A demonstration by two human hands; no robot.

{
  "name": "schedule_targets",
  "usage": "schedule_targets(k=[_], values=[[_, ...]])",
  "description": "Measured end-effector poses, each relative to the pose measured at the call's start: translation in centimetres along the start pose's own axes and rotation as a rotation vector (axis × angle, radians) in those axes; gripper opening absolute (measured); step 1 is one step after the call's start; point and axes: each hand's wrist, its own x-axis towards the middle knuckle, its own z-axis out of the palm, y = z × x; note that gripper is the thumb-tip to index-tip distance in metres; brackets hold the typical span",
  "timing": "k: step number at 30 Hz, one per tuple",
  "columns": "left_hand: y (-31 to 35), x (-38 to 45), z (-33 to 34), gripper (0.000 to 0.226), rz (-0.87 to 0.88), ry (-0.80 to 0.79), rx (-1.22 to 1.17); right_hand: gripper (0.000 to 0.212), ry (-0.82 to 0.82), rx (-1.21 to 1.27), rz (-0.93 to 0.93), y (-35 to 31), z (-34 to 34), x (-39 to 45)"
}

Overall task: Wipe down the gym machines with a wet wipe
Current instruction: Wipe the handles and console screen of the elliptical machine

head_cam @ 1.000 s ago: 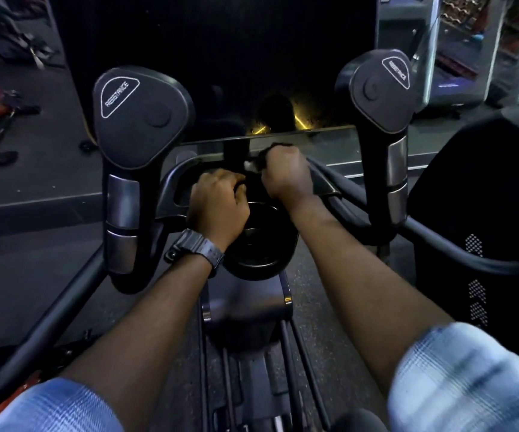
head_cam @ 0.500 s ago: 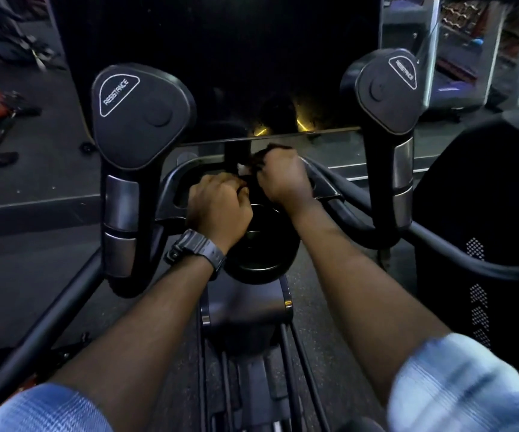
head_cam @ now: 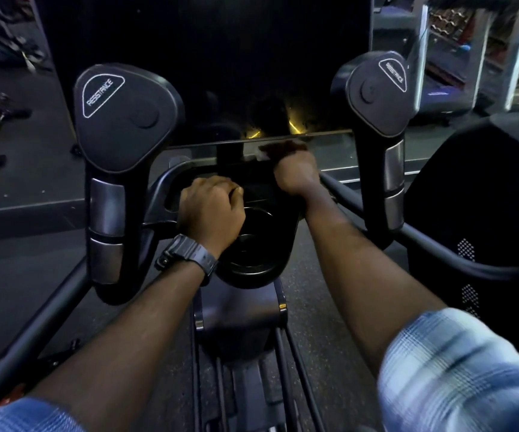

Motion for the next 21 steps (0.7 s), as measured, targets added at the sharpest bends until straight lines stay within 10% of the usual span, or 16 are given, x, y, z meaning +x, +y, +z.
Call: schedule_targets(k=[8,13,18,21], values=[[-0.1,-0.1,-0.1,0.023,-0.011,0.001,-0.023,0.028,0.172,-0.064,0.193,3.2,-0.2,-3.1],[-0.1,-0.1,-0.1,0.022,-0.017,-0.009,-0.013,0.021,0.397,-0.034,-0.151,4.4,2.8,-7.4],[-0.1,-0.1,0.0,0.023,-0.005,-0.022,-0.015,0.028,-0.089,0.107,-0.092,1.3,1.3,-3.7],[-0.3,0.0,-0.2,0.023,-0.014,-0.018,-0.03,0.037,-0.084,0.084,-0.204,0.8,0.8,-7.4]])
